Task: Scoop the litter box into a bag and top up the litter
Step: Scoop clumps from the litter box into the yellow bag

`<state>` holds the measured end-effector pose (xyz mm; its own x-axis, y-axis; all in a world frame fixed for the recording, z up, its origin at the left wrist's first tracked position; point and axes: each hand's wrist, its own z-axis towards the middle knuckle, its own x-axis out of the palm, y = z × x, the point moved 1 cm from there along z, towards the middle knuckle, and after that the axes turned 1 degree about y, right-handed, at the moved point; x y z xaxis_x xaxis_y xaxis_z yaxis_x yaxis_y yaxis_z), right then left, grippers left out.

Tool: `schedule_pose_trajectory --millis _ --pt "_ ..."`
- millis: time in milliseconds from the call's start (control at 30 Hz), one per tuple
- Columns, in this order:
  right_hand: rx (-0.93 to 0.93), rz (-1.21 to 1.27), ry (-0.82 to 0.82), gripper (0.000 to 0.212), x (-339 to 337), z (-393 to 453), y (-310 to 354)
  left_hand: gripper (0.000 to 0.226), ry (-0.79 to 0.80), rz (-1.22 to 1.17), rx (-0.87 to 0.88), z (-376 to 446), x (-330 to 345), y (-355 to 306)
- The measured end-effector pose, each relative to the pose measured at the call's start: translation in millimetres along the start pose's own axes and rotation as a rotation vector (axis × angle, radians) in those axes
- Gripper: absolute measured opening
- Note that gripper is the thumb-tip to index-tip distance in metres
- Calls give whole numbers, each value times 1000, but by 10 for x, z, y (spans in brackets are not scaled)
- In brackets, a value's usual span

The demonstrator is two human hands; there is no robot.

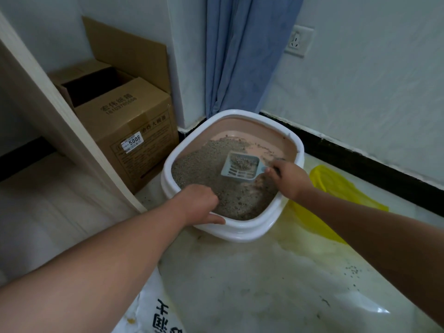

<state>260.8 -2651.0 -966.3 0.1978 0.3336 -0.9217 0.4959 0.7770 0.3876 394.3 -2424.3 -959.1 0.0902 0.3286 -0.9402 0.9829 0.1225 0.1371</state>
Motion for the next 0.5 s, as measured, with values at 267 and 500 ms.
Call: schedule_pose_trajectory --millis 267,500 --pt "20 -16 -73 34 -283 -222 -176 59 3 -55 -36 19 49 25" --pt "108 76 -192 33 -595 -457 -447 57 -77 -144 9 263 -143 -372"
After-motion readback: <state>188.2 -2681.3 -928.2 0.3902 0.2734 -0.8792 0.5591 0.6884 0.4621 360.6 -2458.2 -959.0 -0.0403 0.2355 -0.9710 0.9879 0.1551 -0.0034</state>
